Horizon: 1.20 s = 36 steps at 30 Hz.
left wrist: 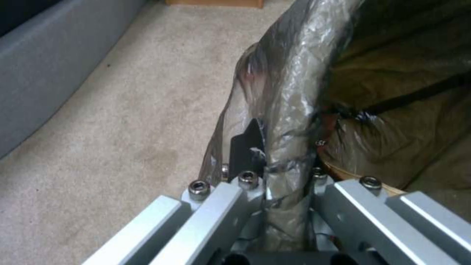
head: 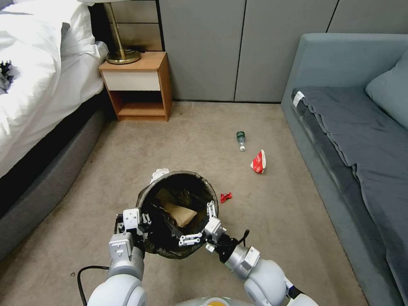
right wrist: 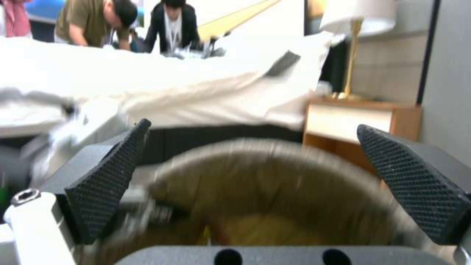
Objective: Pick up the trash bin, then pick up the garbage from the floor and place it into the trash bin.
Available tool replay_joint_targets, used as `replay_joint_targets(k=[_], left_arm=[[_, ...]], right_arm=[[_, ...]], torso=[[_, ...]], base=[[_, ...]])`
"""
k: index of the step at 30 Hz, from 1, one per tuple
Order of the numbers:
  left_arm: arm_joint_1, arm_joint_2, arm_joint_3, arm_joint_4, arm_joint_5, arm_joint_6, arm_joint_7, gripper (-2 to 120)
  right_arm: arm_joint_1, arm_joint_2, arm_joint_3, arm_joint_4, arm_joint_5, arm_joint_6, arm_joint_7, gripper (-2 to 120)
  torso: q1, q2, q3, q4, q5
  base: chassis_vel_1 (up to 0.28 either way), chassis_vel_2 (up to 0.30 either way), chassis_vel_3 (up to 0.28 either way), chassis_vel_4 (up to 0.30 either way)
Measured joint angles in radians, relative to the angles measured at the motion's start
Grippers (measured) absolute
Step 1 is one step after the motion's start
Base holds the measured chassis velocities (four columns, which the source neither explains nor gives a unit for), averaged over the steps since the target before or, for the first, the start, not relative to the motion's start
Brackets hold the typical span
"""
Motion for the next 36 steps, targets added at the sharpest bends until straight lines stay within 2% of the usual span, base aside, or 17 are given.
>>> replay_joint_targets(k=[5, 8, 9, 12, 17, 22, 25, 29, 36], left_arm=[[-0.004, -0.001, -0.004, 0.010, 0.000, 0.000, 0.000, 0], [-0.008, -0.001, -0.018, 0.022, -0.002, -0.002, 0.000, 0], [-0.008, -0.001, -0.018, 0.022, -0.002, -0.002, 0.000, 0], [-0.013, -0.001, -0.031, 0.030, -0.009, -0.003, 0.000, 0], [-0.027, 0.000, -0.063, 0.031, -0.037, -0.002, 0.001, 0], [-0.037, 0.006, -0.091, 0.028, -0.077, 0.006, -0.001, 0], [-0.042, 0.007, -0.112, 0.022, -0.102, 0.014, -0.002, 0], [-0.044, 0.007, -0.135, 0.012, -0.121, 0.020, -0.001, 0], [-0.048, 0.010, -0.153, 0.008, -0.132, 0.025, -0.001, 0]], right_arm=[[-0.017, 0.011, 0.038, 0.077, -0.010, 0.000, 0.008, 100], [-0.046, 0.027, 0.084, 0.188, -0.018, -0.003, 0.039, 100], [-0.046, 0.027, 0.084, 0.188, -0.018, -0.003, 0.039, 100], [-0.097, 0.049, 0.138, 0.285, -0.042, -0.008, 0.099, 100], [-0.221, 0.094, 0.217, 0.335, -0.093, -0.005, 0.201, 100], [-0.313, 0.124, 0.261, 0.314, -0.123, 0.025, 0.264, 100], [-0.380, 0.150, 0.289, 0.259, -0.138, 0.075, 0.310, 100], [-0.414, 0.166, 0.304, 0.192, -0.151, 0.123, 0.323, 100], [-0.413, 0.176, 0.315, 0.140, -0.155, 0.148, 0.326, 100]], torso=[[0.000, 0.000, 0.000, 0.0000, 0.0000], [0.000, 0.000, 0.000, 0.0001, -0.0001], [0.000, 0.000, 0.000, 0.0001, -0.0001], [0.000, 0.000, 0.000, 0.0000, -0.0001], [0.000, 0.000, 0.000, -0.0002, 0.0000], [0.000, 0.000, 0.000, 0.0000, 0.0000], [0.000, 0.000, 0.000, -0.0001, 0.0000], [0.000, 0.000, 0.000, -0.0001, 0.0000], [0.000, 0.000, 0.000, 0.0000, 0.0000]], base=[[0.000, 0.000, 0.000, 0.000], [0.000, 0.000, 0.000, 0.000], [0.000, 0.000, 0.000, 0.000], [0.000, 0.000, 0.000, 0.000], [0.000, 0.000, 0.000, 0.000], [0.000, 0.000, 0.000, 0.000], [0.000, 0.000, 0.000, 0.000], [0.000, 0.000, 0.000, 0.000], [0.000, 0.000, 0.000, 0.000]])
